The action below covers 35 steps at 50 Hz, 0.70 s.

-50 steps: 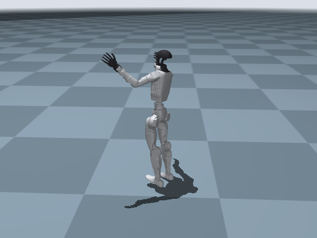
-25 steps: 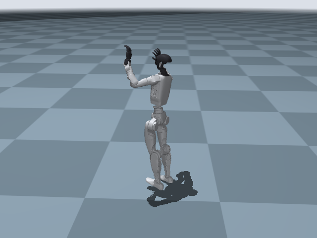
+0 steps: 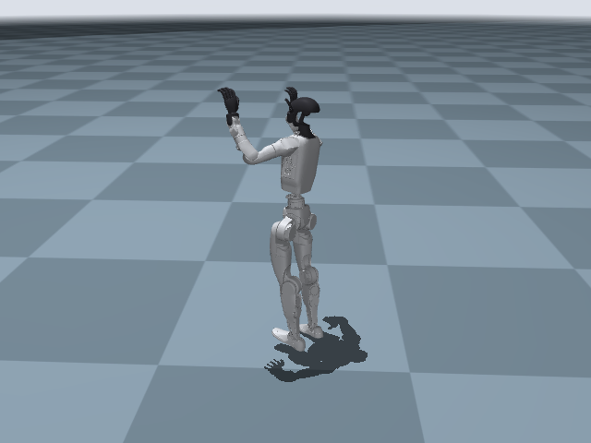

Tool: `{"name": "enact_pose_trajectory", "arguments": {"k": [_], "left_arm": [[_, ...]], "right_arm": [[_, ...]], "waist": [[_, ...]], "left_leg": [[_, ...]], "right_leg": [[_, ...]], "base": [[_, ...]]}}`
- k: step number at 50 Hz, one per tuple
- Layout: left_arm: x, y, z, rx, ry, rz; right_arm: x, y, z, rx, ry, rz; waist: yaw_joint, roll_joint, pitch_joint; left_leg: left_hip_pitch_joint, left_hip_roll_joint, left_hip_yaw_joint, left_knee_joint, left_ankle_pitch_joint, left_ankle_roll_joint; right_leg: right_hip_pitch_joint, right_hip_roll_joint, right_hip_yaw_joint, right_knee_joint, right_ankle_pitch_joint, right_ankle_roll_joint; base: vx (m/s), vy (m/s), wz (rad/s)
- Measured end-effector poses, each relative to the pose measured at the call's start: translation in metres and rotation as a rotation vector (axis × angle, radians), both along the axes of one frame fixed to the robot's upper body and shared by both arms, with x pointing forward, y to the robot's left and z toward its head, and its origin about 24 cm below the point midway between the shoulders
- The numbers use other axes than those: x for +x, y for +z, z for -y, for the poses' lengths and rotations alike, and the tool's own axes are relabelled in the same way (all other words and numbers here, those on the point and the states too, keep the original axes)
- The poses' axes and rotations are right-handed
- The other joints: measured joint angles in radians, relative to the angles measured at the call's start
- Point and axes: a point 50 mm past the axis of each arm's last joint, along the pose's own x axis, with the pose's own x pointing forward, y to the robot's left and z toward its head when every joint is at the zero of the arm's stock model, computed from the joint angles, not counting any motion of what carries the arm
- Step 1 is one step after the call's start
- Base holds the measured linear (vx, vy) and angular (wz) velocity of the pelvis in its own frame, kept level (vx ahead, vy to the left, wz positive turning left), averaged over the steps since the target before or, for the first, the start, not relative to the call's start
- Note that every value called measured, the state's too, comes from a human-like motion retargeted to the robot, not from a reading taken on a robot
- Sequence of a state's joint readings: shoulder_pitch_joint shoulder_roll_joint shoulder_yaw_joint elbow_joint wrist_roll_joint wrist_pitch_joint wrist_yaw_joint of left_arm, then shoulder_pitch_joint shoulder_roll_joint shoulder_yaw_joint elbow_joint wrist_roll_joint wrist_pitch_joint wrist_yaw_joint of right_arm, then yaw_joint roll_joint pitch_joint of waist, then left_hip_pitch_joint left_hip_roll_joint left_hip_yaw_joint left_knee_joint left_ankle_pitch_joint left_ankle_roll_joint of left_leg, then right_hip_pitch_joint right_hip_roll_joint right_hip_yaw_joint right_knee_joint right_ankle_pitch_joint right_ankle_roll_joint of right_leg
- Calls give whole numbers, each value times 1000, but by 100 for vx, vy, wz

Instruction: In place motions

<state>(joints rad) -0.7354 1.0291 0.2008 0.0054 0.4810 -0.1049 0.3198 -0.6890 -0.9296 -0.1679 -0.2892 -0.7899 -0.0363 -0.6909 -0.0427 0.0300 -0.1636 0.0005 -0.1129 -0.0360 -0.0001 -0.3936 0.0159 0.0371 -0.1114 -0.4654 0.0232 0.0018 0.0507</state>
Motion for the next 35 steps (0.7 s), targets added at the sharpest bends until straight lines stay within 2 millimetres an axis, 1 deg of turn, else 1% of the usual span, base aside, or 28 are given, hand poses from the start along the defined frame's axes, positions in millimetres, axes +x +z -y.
{"name": "enact_pose_trajectory", "arguments": {"k": [2, 4, 6, 7, 8, 10, 12, 13, 15, 17, 18, 19, 20, 21, 22, 23, 24, 25, 26, 27, 28, 29, 30, 31, 32, 33, 35], "left_arm": [[-12, 10, 15, 199, 155, 124], [-23, 16, 30, 341, 214, 235], [-27, 15, 43, 420, 180, 285], [-26, 12, 47, 431, 143, 283], [-24, 9, 48, 419, 101, 258], [-17, 1, 44, 353, 38, 189], [-8, -12, 31, 250, 20, 102], [-3, -22, 22, 194, 22, 51], [8, -49, 1, 63, 35, -81], [21, -93, -23, -108, 46, -265], [25, -123, -35, -214, 46, -371], [28, -157, -45, -336, 45, -483], [27, -194, -54, -468, 44, -598], [24, -237, -59, -629, 45, -724], [16, -282, -61, -798, 50, -851], [5, -329, -58, -984, 57, -986], [-11, -375, -49, -1170, 62, -1138], [-31, -417, -35, -1361, 58, -1296], [-55, -453, -19, -1535, 55, -1448], [-80, -481, 0, -1683, 47, -1576], [-102, -502, 16, -1767, 47, -1673], [-125, -518, 27, -1810, 83, -1761], [-149, -530, 35, -1830, 138, -1846], [-172, -540, 41, -1798, 248, -1954], [-195, -548, 47, -1744, 360, -2074], [-218, -552, 51, -1654, 479, -2213], [-262, -553, 55, -1465, 743, -2477]], "right_arm": [[-16, 2, -18, -149, -31, 170], [-32, 1, -30, -252, -12, 346], [-44, -4, -37, -299, 69, 494], [-47, -7, -37, -304, 119, 534], [-47, -11, -36, -296, 164, 540], [-39, -18, -30, -250, 221, 482], [-24, -29, -19, -161, 219, 357], [-14, -37, -11, -105, 204, 276], [8, -60, 6, 33, 168, 68], [34, -101, 22, 213, 140, -194], [46, -128, 30, 320, 131, -343], [58, -159, 36, 439, 120, -505], [67, -194, 41, 563, 112, -675], [72, -232, 46, 689, 95, -874], [72, -272, 49, 811, 81, -1084], [66, -315, 50, 925, 65, -1314], [55, -357, 50, 1025, 53, -1564], [36, -398, 47, 1124, 55, -1820], [12, -435, 44, 1214, 47, -2073], [-16, -466, 39, 1311, 54, -2289], [-44, -489, 34, 1401, 61, -2436], [-71, -506, 33, 1507, 32, -2511], [-98, -518, 34, 1621, -23, -2545], [-123, -526, 37, 1764, -142, -2528], [-148, -532, 38, -1909, 260, 2467], [-170, -536, 35, -2016, 354, 2276], [-200, -537, 26, -2284, 403, 1833]], "waist": [[-2, 1, 5], [-4, 2, 10], [-6, 3, 19], [-7, 3, 24], [-7, 2, 28], [-6, 0, 38], [-6, -4, 42], [-6, -6, 42], [-4, -11, 39], [-2, -14, 36], [-2, -15, 33], [-2, -15, 31], [-3, -15, 31], [-5, -13, 32], [-7, -12, 34], [-9, -11, 36], [-11, -11, 40], [-13, -11, 45], [-14, -10, 52], [-14, -9, 59], [-12, -7, 69], [-8, -5, 78], [-4, -3, 88], [2, -5, 94], [8, -6, 99], [15, -8, 101], [29, -14, 105]], "left_leg": [[0, 1, 1, -1, 1, 0], [0, 2, 1, -2, 1, 0], [2, 3, 2, -2, 2, 0], [4, 4, 2, -2, 2, 0], [6, 4, 1, -1, 2, 0], [10, 5, 1, -1, 3, 0], [12, 6, 3, -2, 4, -1], [12, 6, 3, -2, 4, -1], [11, 6, 6, -2, 4, -2], [13, 7, 10, -3, 3, -2], [14, 8, 12, -3, 2, -1], [15, 8, 14, -3, 1, -1], [16, 9, 15, -3, 0, -1], [19, 10, 16, -3, -1, -1], [21, 11, 17, -3, -2, 0], [24, 12, 17, -3, -4, 0], [26, 13, 17, -3, -5, 1], [29, 14, 16, -3, -6, 2], [33, 15, 16, -3, -7, 2], [36, 16, 15, -3, -8, 3], [40, 17, 15, -3, -9, 4], [42, 18, 14, -2, -10, 4], [45, 18, 13, -2, -10, 5], [44, 16, 11, -1, -10, 5], [43, 15, 8, 0, -9, 5], [40, 13, 4, 1, -7, 5], [33, 9, -3, 2, -2, 4]], "right_leg": [[-1, 1, 1, 0, 0, 0], [-1, 2, 1, 0, 1, 0], [2, 3, 1, 0, 1, 0], [3, 4, 1, 0, 1, 0], [6, 4, 1, 0, 1, 0], [10, 5, 1, 0, 1, -1], [11, 6, 2, -1, 2, -1], [11, 6, 2, -1, 2, -1], [9, 6, 4, -1, 3, -2], [8, 7, 8, -1, 3, -3], [8, 7, 10, -1, 4, -3], [8, 8, 11, -1, 4, -3], [8, 8, 13, 0, 3, -3], [10, 10, 14, 0, 3, -3], [12, 11, 15, 0, 3, -3], [14, 13, 16, 0, 2, -3], [17, 15, 17, -1, 2, -3], [20, 16, 17, -1, 1, -2], [23, 18, 18, -1, 0, -2], [27, 19, 18, -2, 0, -2], [31, 21, 19, -2, -1, -1], [34, 21, 19, -2, -1, -1], [36, 22, 18, -2, -1, -1], [36, 20, 18, -1, -2, 0], [35, 18, 17, -1, -2, 0], [33, 16, 15, -1, -2, 0], [30, 13, 10, -2, -3, 1]], "base": [[0, 0, 0], [0, 0, 0], [0, 0, 0], [0, 0, 0], [0, 0, 0], [0, 0, 0], [0, 0, 0], [0, 0, 0], [0, 0, 0], [0, 0, 0], [0, 0, 0], [0, 0, 0], [0, 0, 0], [0, 0, 0], [0, 0, 0], [0, 0, 0], [0, 0, 0], [0, 0, 0], [0, 6, -3], [0, 9, -3], [-1, 9, -2], [-2, 9, -1], [-5, 9, 0], [-7, 9, 4], [-8, 8, 8], [-8, 8, 14], [-8, 7, 15]]}}
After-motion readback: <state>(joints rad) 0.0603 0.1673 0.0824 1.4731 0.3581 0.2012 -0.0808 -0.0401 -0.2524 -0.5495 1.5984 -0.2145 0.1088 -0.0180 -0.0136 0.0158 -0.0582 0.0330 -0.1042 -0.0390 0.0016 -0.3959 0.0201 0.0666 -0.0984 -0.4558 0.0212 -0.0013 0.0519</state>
